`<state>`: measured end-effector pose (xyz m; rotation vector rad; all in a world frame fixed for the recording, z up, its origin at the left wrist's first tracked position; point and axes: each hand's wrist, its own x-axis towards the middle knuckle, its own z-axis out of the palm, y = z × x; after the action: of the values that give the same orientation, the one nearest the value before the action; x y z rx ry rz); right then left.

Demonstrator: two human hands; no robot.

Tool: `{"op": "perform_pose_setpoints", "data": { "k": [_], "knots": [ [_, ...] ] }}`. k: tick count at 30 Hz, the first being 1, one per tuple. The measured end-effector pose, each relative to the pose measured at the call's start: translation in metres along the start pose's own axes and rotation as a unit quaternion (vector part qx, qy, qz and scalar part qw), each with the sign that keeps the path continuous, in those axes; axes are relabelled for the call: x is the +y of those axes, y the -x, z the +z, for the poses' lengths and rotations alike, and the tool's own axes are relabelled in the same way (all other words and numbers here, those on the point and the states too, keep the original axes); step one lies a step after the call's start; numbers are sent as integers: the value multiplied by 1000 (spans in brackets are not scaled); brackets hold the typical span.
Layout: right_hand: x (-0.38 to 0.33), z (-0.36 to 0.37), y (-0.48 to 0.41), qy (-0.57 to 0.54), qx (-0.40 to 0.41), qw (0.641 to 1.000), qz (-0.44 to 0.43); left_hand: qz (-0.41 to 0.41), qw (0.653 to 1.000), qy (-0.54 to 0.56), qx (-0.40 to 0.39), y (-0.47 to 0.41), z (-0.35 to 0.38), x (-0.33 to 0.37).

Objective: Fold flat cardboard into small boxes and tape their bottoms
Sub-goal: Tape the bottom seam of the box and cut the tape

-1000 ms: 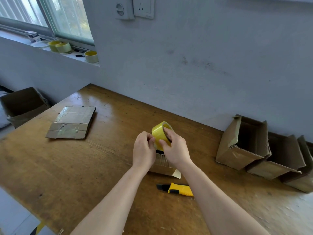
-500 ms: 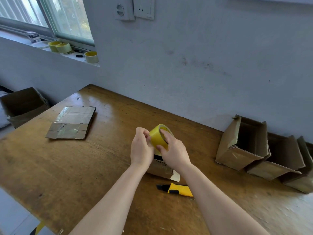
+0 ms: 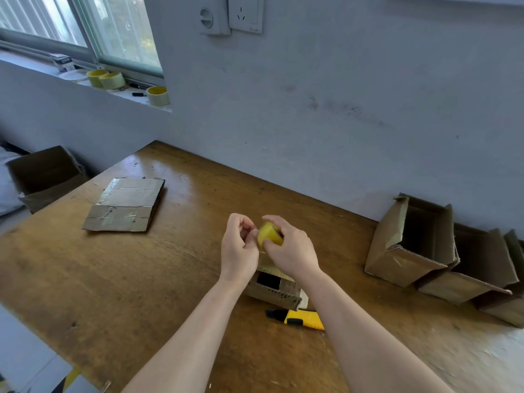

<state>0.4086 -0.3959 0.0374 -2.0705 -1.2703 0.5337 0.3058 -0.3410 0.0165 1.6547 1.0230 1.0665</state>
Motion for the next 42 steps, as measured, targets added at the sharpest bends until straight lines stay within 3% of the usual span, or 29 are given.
{"op": "perform_pose_setpoints", "data": {
  "k": [5,9,13,16,18,22,27,31,34,36,40,42],
  "knots": [
    [3,-3,-4,-27,34,999,22,13,1000,-9,-16,-1,-2,-5],
    [8,0,-4,2,64,997,35,-12,988,5,-153,4,-8,-17],
    [14,6,0,39,46,997,54,-40,959,-73,-272,7,-16,-26],
    [19,11,4,68,45,994,68,-78,921,-193,-331,7,-18,-30],
    [21,10,6,79,53,992,77,-89,899,-272,-333,8,-19,-32],
    [20,9,9,69,73,992,75,-29,821,-442,-359,15,-22,-40],
    [10,6,18,51,84,995,31,-38,858,-425,-284,22,-24,-53],
    [4,3,24,63,17,998,2,58,855,-502,-118,31,-29,-55],
    [6,10,28,63,1,998,11,89,876,-447,-160,49,-32,-56],
    [7,15,32,62,-2,998,27,83,871,-448,-184,58,-36,-54],
    [5,18,33,55,11,998,38,53,782,-540,-307,71,-43,-57],
    [1,18,34,57,9,998,30,24,761,-558,-329,72,-46,-63]
  ]
}}
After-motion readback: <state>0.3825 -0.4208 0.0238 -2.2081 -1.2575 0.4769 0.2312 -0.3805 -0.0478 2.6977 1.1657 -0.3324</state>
